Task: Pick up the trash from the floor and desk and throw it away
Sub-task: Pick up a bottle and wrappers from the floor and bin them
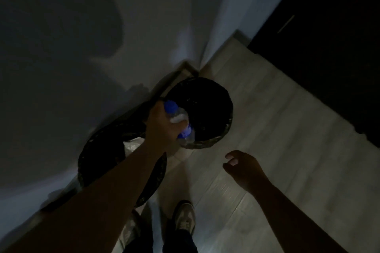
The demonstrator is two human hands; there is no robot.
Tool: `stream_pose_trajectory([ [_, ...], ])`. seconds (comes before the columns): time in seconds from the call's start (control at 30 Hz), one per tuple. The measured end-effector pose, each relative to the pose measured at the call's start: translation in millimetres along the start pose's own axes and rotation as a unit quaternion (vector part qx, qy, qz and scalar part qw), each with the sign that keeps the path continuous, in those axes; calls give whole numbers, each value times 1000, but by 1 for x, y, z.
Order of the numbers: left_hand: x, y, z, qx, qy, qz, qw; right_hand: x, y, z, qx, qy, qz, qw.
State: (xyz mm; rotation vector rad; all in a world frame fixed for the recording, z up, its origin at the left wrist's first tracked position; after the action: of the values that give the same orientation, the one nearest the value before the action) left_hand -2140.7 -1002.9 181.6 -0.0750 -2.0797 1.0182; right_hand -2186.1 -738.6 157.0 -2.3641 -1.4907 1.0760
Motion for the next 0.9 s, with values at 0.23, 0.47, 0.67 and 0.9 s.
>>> stream_pose_trajectory([
  [0.23, 11, 27, 29, -35, -29, 12, 999, 27, -16, -1, 4, 28, 17, 999],
  [0.47, 7, 19, -5, -71, 49, 75, 994, 16, -7, -6, 0, 17, 26, 1000],
  [0.67, 5, 1, -39, -194, 67, 165, 965, -9, -2, -22, 0, 7, 11, 1000],
  [0.9, 45, -76, -89, -176, 182, 226, 941, -68, -8, -79, 4, -22, -1, 1000],
])
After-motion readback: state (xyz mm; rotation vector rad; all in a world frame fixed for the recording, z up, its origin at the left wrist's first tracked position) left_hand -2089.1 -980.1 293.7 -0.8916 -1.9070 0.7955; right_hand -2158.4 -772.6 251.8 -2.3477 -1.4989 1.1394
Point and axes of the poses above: each hand's wrist, its own z-axis towards the middle knuckle, its own y-axis out of the palm, x = y × z, the point moved 9 cm from there along z, towards the middle knuckle, and after that the axes turned 14 degrees about z, right-handed, at the moved point
